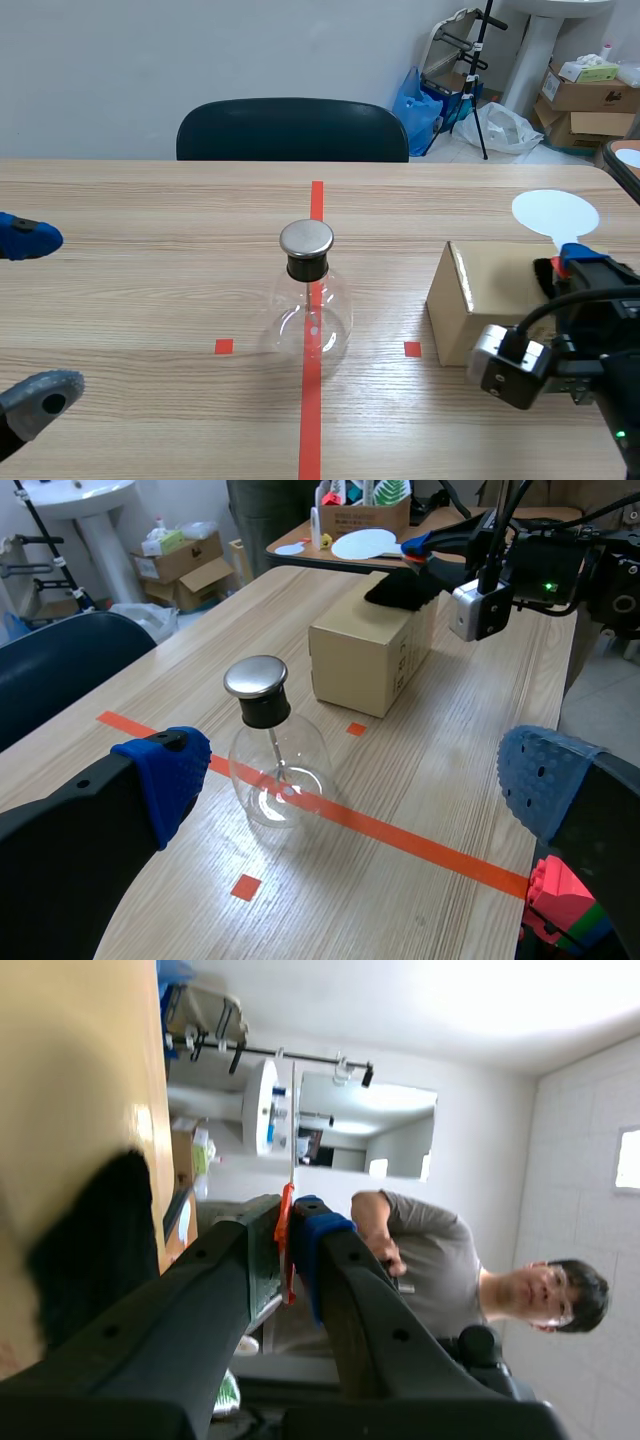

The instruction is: Do the electroscope experiment

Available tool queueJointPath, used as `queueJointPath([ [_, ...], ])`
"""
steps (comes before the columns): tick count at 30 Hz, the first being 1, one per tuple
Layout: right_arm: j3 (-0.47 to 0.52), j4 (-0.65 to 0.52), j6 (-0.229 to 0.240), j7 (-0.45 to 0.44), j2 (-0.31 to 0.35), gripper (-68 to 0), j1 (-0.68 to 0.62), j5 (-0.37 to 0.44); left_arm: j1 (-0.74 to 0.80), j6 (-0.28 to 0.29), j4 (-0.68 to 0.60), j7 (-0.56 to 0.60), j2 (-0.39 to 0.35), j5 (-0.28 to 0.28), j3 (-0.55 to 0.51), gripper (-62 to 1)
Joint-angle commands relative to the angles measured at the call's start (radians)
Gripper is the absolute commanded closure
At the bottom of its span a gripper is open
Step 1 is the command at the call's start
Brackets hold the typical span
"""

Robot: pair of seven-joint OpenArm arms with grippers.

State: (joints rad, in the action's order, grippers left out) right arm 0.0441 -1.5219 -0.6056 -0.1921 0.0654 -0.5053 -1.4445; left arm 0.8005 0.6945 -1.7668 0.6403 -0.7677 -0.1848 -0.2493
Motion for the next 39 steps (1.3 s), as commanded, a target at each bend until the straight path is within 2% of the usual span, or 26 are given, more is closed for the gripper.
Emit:
queueJointPath([
  [1, -0.018, -0.022, -0.010, 0.031, 0.027, -1.5, 0.007, -0.005, -0.001, 0.002, -0.006, 0.017, 0.000, -0.010, 0.002, -61.5],
  [2, -0.038, -0.022, -0.006, 0.049, 0.032, -1.5, 0.008, -0.009, -0.003, 0.002, -0.006, 0.016, -0.001, -0.010, 0.002, -60.9],
  [4, -0.080, -0.022, -0.006, 0.082, 0.044, -1.5, 0.010, -0.016, -0.003, 0.002, -0.006, 0.011, 0.000, -0.010, 0.002, -53.5],
  [6, -0.122, -0.022, -0.007, 0.119, 0.052, -1.5, 0.013, -0.016, -0.005, 0.002, -0.005, -0.011, 0.000, -0.010, 0.005, -36.7],
  [9, -0.185, -0.022, -0.007, 0.185, 0.062, -1.5, 0.030, -0.016, -0.034, 0.002, 0.005, -0.066, 0.000, -0.006, 0.028, -6.2],
  [10, -0.203, -0.022, -0.007, 0.206, 0.062, -1.5, 0.039, -0.016, -0.049, 0.002, 0.011, -0.096, 0.000, -0.006, 0.042, -0.6],
  [15, -0.285, -0.022, -0.006, 0.284, 0.066, -1.5, 0.074, -0.016, -0.212, 0.002, 0.115, -0.129, 0.001, -0.006, 0.202, -1.7],
  [21, -0.391, -0.022, -0.003, 0.366, 0.082, -1.5, 0.093, -0.016, -0.502, 0.002, 0.368, -0.122, 0.043, 0.002, 0.444, -2.8],
  [26, -0.457, -0.021, -0.002, 0.406, 0.082, -1.5, 0.105, -0.016, -0.727, 0.002, 0.616, -0.056, 0.132, 0.103, 0.597, -2.8],
  [31, -0.515, -0.014, 0.008, 0.442, 0.097, -1.5, 0.109, -0.016, -0.886, 0.002, 0.824, 0.000, 0.242, 0.196, 0.681, -3.0],
  [34, -0.550, 0.003, 0.008, 0.476, 0.111, -1.5, 0.124, -0.016, -0.949, 0.000, 0.914, 0.000, 0.306, 0.229, 0.707, -3.0],
  [35, -0.560, 0.008, 0.008, 0.487, 0.115, -1.5, 0.131, -0.016, -0.964, -0.016, 0.937, 0.002, 0.323, 0.240, 0.713, -3.0],
  [39, -0.586, 0.018, 0.008, 0.509, 0.127, -1.5, 0.146, -0.016, -1.003, -0.035, 0.997, 0.046, 0.358, 0.279, 0.733, -3.0],
])
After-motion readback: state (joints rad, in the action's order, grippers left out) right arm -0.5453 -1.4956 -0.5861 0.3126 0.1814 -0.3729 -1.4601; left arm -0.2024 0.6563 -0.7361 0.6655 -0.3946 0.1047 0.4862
